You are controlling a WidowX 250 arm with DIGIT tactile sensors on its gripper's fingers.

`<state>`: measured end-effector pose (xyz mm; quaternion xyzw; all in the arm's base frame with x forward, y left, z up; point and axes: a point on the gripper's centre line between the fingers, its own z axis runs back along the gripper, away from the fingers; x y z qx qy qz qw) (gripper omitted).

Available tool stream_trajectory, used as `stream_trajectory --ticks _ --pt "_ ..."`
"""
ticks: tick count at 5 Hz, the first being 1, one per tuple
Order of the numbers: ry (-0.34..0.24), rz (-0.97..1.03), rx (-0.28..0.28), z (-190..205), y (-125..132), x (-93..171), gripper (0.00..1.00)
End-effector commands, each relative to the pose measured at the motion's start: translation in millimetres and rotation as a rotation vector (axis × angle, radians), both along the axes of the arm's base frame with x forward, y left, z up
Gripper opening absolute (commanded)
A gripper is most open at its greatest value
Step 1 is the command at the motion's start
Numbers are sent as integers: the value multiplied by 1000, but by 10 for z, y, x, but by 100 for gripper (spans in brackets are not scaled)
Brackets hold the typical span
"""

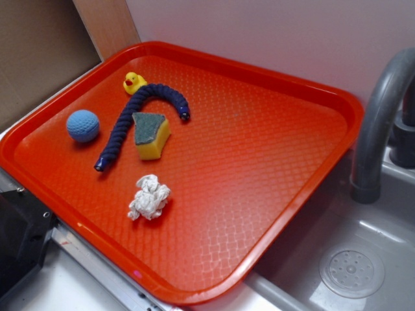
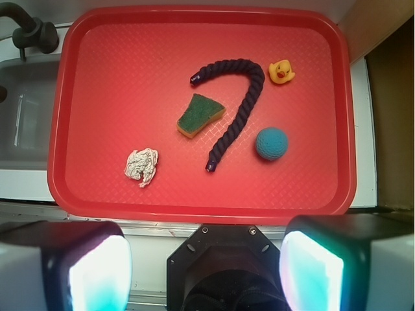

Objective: Grab the blue rope.

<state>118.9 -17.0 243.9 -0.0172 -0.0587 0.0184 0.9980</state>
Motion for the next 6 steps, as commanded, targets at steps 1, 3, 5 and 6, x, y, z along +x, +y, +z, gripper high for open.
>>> stream_trajectory --ticks 1,3,5,6 --pt "0 0 0 0 0 0 100" --pt "-33 372 9 -333 296 562 100" --pt "-76 550 62 -877 771 1097 100" --pt "-82 523 101 -1157 837 1248 100"
